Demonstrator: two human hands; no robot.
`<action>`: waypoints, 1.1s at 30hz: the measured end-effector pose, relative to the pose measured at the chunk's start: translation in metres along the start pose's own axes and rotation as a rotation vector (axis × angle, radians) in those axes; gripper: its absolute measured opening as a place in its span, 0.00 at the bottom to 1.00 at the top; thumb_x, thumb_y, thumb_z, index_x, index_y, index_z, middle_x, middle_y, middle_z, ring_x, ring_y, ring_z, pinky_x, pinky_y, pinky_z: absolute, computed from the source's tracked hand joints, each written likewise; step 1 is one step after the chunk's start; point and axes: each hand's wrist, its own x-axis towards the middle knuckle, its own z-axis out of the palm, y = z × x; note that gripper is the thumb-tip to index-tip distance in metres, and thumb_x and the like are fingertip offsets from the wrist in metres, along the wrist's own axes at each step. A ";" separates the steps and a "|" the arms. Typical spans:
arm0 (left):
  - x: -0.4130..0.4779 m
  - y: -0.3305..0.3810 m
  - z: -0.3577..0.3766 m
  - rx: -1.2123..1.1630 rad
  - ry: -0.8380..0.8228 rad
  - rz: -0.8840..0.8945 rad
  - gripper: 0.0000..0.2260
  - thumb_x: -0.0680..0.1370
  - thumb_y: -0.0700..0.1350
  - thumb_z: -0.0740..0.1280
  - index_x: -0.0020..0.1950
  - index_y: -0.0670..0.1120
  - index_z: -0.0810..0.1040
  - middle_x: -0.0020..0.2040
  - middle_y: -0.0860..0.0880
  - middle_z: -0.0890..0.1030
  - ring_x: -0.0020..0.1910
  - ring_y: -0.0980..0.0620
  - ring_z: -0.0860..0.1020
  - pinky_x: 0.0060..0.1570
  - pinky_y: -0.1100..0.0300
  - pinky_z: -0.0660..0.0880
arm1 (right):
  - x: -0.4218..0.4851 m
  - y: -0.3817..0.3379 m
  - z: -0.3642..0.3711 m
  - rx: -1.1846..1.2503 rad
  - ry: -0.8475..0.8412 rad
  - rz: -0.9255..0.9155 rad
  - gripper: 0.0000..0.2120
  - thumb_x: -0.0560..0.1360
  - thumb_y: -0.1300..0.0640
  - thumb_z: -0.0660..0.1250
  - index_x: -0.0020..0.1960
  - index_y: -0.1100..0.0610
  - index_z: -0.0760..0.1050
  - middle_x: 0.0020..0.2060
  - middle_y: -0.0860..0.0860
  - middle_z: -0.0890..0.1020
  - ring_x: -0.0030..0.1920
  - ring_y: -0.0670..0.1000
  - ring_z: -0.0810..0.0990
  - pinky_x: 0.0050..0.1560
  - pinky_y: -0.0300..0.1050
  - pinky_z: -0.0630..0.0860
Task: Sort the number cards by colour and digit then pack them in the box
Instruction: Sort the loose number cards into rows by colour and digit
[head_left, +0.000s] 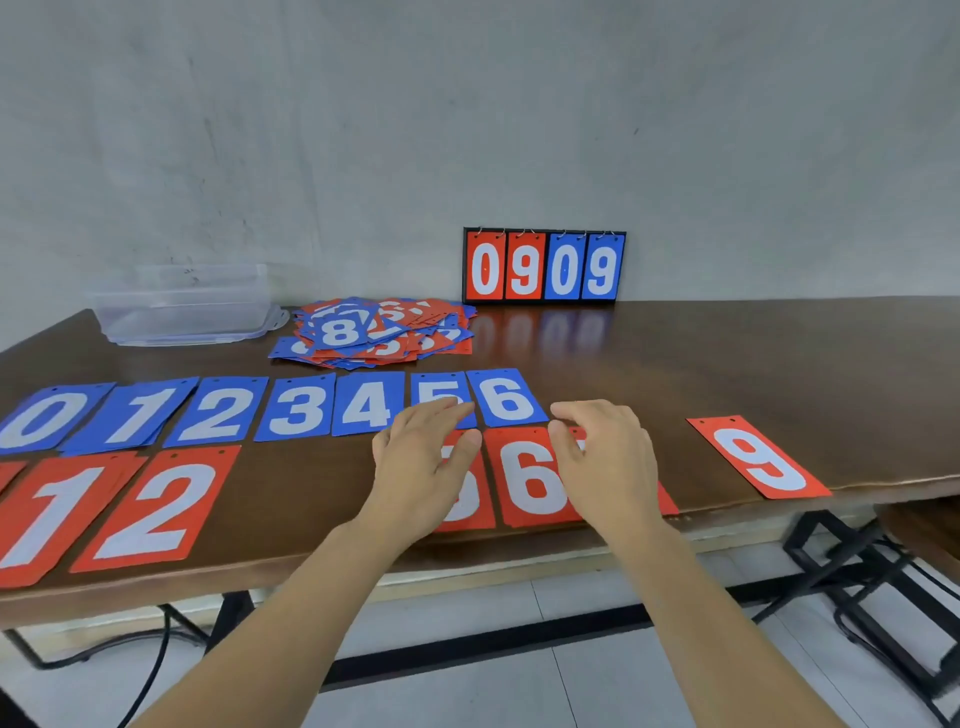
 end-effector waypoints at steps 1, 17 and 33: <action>0.009 -0.004 -0.005 -0.006 0.022 -0.002 0.18 0.82 0.54 0.58 0.71 0.55 0.70 0.73 0.56 0.67 0.74 0.55 0.59 0.73 0.49 0.50 | 0.012 -0.005 0.003 0.009 -0.020 -0.011 0.12 0.79 0.51 0.63 0.61 0.52 0.78 0.56 0.48 0.81 0.58 0.49 0.74 0.57 0.48 0.75; 0.153 -0.125 -0.063 0.092 0.126 -0.392 0.18 0.80 0.51 0.63 0.69 0.48 0.73 0.66 0.50 0.77 0.61 0.48 0.76 0.63 0.47 0.72 | 0.195 -0.065 0.124 -0.026 -0.398 -0.093 0.10 0.79 0.51 0.62 0.49 0.54 0.80 0.46 0.50 0.83 0.45 0.51 0.80 0.46 0.49 0.79; 0.275 -0.212 -0.062 0.445 -0.036 -0.759 0.44 0.62 0.76 0.66 0.68 0.48 0.69 0.67 0.46 0.72 0.68 0.44 0.68 0.65 0.49 0.64 | 0.264 -0.121 0.233 0.145 -0.410 0.049 0.12 0.79 0.57 0.62 0.58 0.61 0.78 0.55 0.55 0.82 0.56 0.55 0.79 0.57 0.54 0.77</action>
